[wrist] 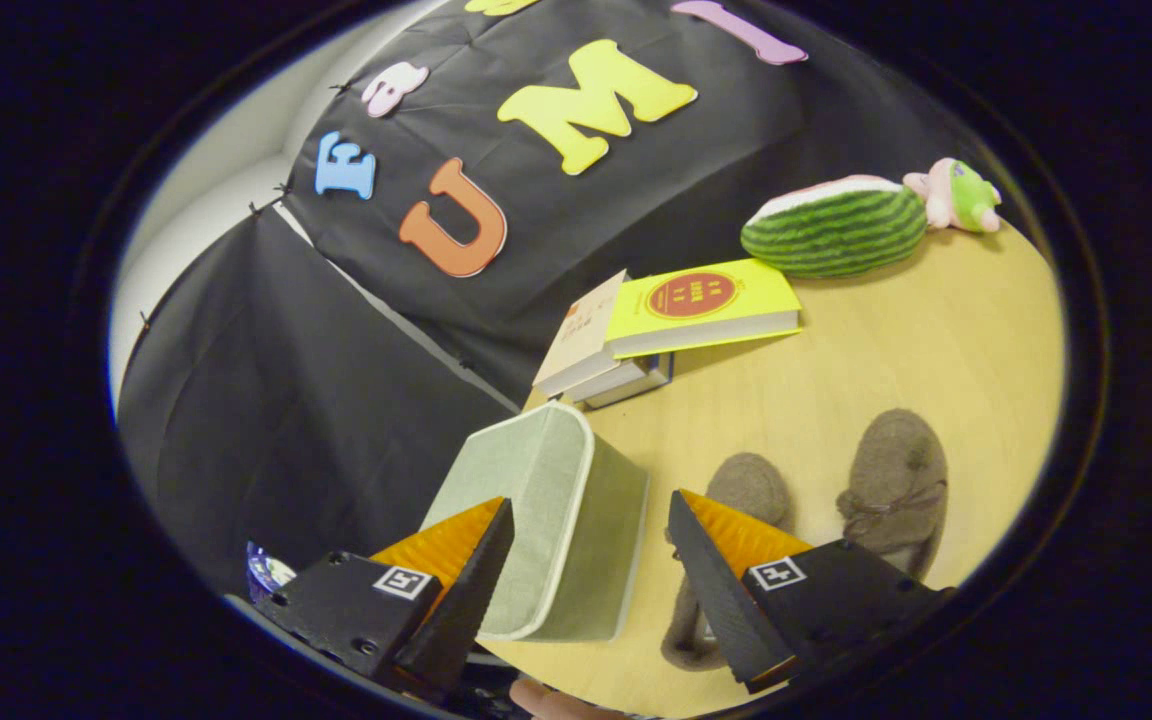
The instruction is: Open the storage box then place both shoes into the box .Put the left shoe in first, then the right shoe, with the right side of both shoes facing outward in a uniform manner.
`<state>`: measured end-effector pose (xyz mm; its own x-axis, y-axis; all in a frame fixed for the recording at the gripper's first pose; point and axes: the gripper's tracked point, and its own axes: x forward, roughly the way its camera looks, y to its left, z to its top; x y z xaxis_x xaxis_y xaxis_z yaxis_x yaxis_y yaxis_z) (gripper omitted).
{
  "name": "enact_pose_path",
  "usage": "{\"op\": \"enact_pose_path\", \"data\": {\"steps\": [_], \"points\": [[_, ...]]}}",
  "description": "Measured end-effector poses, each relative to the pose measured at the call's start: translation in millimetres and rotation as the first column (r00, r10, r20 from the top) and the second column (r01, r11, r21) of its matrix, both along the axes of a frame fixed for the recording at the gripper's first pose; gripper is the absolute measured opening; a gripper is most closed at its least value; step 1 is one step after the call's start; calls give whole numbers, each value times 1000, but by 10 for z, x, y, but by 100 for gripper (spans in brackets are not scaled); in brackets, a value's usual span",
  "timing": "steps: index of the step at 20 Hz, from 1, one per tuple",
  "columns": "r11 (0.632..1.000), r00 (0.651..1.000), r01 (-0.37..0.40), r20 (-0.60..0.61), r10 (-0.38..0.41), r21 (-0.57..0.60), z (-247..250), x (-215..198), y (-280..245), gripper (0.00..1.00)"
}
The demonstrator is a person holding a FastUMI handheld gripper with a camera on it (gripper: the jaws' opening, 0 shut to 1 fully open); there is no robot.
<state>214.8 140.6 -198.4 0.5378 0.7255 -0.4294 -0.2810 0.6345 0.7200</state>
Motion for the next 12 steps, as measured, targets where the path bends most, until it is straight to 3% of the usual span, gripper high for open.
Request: {"op": "enact_pose_path", "data": {"steps": [2, 5, 7, 12], "points": [[996, 996, -83, -42, 84, 21, -105, -7, 180, 99], [972, 973, -172, -128, 193, 161, -115, -12, 484, 99], [955, 952, -192, -195, 237, 227, -172, -7, 593, 99], [948, 930, -190, -262, 257, 256, -364, 237, 656, 99]]}}
